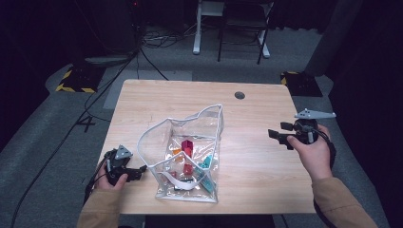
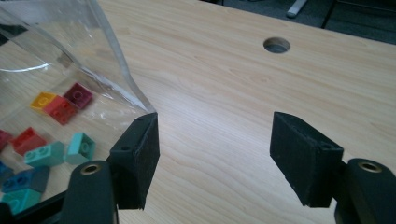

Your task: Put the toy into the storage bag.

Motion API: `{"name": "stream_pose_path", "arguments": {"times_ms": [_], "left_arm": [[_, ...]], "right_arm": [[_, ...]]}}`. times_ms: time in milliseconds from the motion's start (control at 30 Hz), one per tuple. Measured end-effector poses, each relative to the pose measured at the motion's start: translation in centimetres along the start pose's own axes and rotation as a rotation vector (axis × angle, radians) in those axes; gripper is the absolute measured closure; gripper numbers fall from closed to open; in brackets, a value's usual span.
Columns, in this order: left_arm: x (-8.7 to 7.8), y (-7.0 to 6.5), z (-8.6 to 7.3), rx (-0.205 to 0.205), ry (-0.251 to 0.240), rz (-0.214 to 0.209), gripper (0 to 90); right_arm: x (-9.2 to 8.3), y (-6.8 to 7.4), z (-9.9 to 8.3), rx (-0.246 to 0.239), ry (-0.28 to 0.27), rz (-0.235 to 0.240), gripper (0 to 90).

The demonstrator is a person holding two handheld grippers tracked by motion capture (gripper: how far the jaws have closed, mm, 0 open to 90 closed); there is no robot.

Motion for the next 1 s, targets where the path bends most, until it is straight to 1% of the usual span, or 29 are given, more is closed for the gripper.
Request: {"name": "stream_pose_path", "arguments": {"times_ms": [67,200,333,433,500,600,667,767,933,1000], "left_arm": [[0.0,0.0,0.0,0.000,0.000,0.000,13.0],[0.0,0.0,0.0,0.000,0.000,0.000,13.0],[0.0,0.0,0.0,0.000,0.000,0.000,13.0],[0.0,0.0,0.0,0.000,0.000,0.000,13.0],[0.0,0.0,0.0,0.000,0.000,0.000,13.0],[0.0,0.0,0.0,-0.001,0.000,0.000,13.0],[0.0,0.0,0.0,-0.001,0.000,0.000,13.0],[0.0,0.0,0.0,-0.001,0.000,0.000,13.0],[0.0,0.0,0.0,0.000,0.000,0.000,13.0],[0.0,0.0,0.0,0.000,0.000,0.000,13.1]], "right_arm": [[0.1,-0.6,-0.8,0.011,0.009,-0.010,33.5],[0.3,-1.6,-2.3,0.017,0.025,-0.023,33.6],[0.7,-2.7,-4.2,0.008,0.046,-0.039,33.6],[0.9,-3.3,-5.2,0.005,0.060,-0.038,32.6],[1.1,-3.7,-6.1,0.012,0.074,-0.037,30.1],[1.4,-4.3,-7.3,0.037,0.088,-0.049,26.5],[1.6,-4.5,-8.1,0.051,0.100,-0.053,25.6],[1.9,-4.8,-9.3,0.060,0.120,-0.059,23.8],[2.3,-5.0,-11.1,0.077,0.138,-0.065,20.4],[2.5,-4.9,-12.0,0.075,0.151,-0.054,18.2]]}}
Point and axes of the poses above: each handheld gripper's, and its own axes: x roughly forward along the jaws, z roughly out of its top, y roughly to its left, the point moved 7 cm from there along x, roughly forward along the jaws, and after that the axes turned 14 degrees about -z, right-handed, at the moved point
